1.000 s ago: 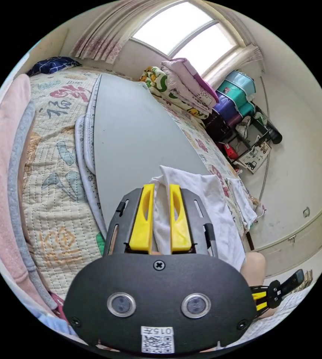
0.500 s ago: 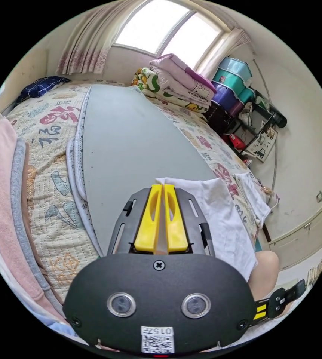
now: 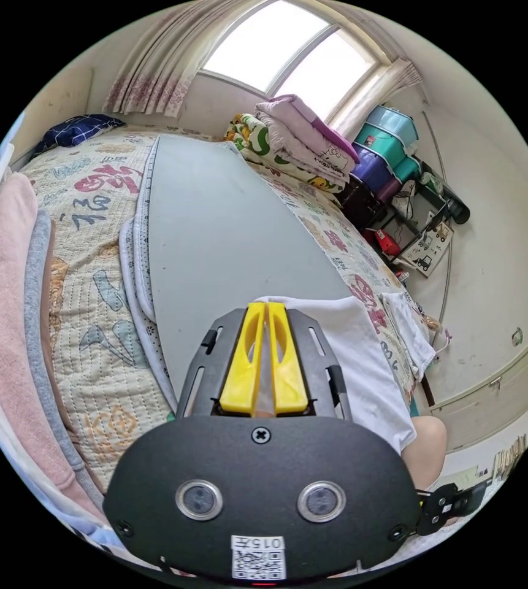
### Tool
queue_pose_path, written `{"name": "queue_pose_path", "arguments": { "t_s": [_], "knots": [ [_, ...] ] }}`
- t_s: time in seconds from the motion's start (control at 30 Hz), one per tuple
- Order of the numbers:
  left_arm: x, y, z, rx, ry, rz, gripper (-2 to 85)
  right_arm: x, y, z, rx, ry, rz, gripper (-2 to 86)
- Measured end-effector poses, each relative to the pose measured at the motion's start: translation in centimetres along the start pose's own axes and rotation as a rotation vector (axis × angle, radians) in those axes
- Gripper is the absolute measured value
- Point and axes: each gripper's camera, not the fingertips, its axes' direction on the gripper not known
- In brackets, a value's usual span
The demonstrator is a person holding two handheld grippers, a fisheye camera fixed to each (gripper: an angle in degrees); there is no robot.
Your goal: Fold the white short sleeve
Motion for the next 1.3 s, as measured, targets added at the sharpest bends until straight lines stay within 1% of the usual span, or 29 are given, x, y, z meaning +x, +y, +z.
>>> {"name": "queue_pose_path", "arguments": {
  "t_s": [0.13, 0.2, 0.27, 0.37, 0.4, 0.5, 0.53, 0.57, 0.6, 0.67, 0.73, 0.8, 0.87, 0.9, 0.93, 0.97, 1.0, 1.03, 1.07, 1.13, 1.17, 1.2, 1.27, 1.3],
  "knots": [
    [-0.4, 0.1, -0.2, -0.009, 0.017, -0.014, 0.0, -0.1, -0.6, -0.2, -0.005, 0.066, 0.014, 3.0],
    [-0.1, 0.1, -1.0, 0.033, 0.022, -0.017, 0.0, -0.1, -0.7, -0.8, 0.0, 0.04, 0.014, 1.5],
    [0.9, 0.0, -2.2, 0.085, 0.013, 0.004, 0.0, 0.0, -0.8, -2.8, 0.059, -0.039, 0.029, 0.6],
    [1.9, -0.2, -3.2, 0.123, -0.067, 0.03, -0.1, -0.1, -1.0, -5.8, 0.152, -0.208, 0.048, 0.5],
    [1.9, -0.3, -3.2, 0.123, -0.073, 0.03, -0.1, -0.2, -1.2, -6.1, 0.157, -0.219, 0.05, 0.5],
    [1.2, -0.7, -1.9, 0.049, -0.084, 0.004, -0.3, -0.7, -2.3, -5.6, 0.108, -0.193, 0.051, 1.5],
    [0.8, -0.7, -1.0, 0.002, -0.104, -0.02, -0.4, -0.8, -2.7, -4.9, 0.055, -0.21, 0.048, 2.5],
    [0.4, -0.5, -0.5, -0.023, -0.109, -0.062, -0.4, -0.9, -3.1, -4.4, -0.003, -0.274, 0.028, 3.8],
    [0.3, -0.5, -0.5, -0.023, -0.103, -0.077, -0.4, -0.9, -3.2, -4.5, -0.016, -0.317, 0.021, 4.5],
    [1.1, -0.7, -1.3, 0.002, -0.092, -0.07, -0.3, -1.1, -3.2, -6.3, 0.025, -0.452, -0.008, 6.0],
    [2.4, -1.2, -2.0, 0.004, -0.13, -0.035, -0.1, -0.9, -3.1, -8.2, 0.065, -0.501, -0.018, 6.0],
    [4.0, -1.4, -2.7, 0.015, -0.175, 0.011, 0.0, -0.3, -2.8, -10.4, 0.118, -0.459, -0.004, 6.1],
    [6.7, -1.1, -3.8, 0.045, -0.231, 0.086, 0.0, 1.6, -2.1, -13.5, 0.174, -0.315, 0.059, 6.2],
    [7.5, -0.9, -4.1, 0.051, -0.239, 0.107, 0.0, 2.2, -1.9, -14.2, 0.183, -0.271, 0.087, 6.3],
    [9.2, -0.6, -4.5, 0.06, -0.239, 0.153, 0.0, 3.6, -1.4, -15.5, 0.199, -0.179, 0.155, 6.4],
    [10.9, -0.3, -4.7, 0.066, -0.204, 0.206, 0.0, 5.0, -0.7, -16.5, 0.205, -0.095, 0.232, 6.5],
    [11.7, -0.1, -4.8, 0.067, -0.171, 0.235, -0.1, 5.7, -0.4, -17.0, 0.204, -0.061, 0.275, 6.5],
    [13.3, 0.2, -4.6, 0.056, -0.08, 0.296, -0.1, 6.9, 0.3, -17.8, 0.2, -0.016, 0.354, 6.7],
    [14.8, 0.5, -4.0, 0.029, 0.012, 0.346, -0.1, 7.7, 1.0, -18.5, 0.196, 0.006, 0.418, 7.0],
    [16.8, 1.0, -2.3, -0.034, 0.1, 0.395, -0.1, 8.5, 1.6, -19.1, 0.187, 0.009, 0.487, 7.5],
    [17.8, 1.4, -0.8, -0.083, 0.11, 0.418, 0.0, 8.8, 1.8, -19.3, 0.176, 0.006, 0.527, 7.8],
    [18.3, 1.6, 0.0, -0.109, 0.102, 0.431, 0.0, 8.8, 1.8, -19.4, 0.169, -0.002, 0.541, 7.8],
    [19.6, 2.3, 2.8, -0.194, 0.021, 0.472, 0.2, 8.6, 1.4, -19.5, 0.139, -0.059, 0.571, 7.2],
    [19.7, 2.4, 3.3, -0.205, -0.003, 0.479, 0.2, 8.4, 1.3, -19.5, 0.131, -0.073, 0.572, 7.0]
  ]
}}
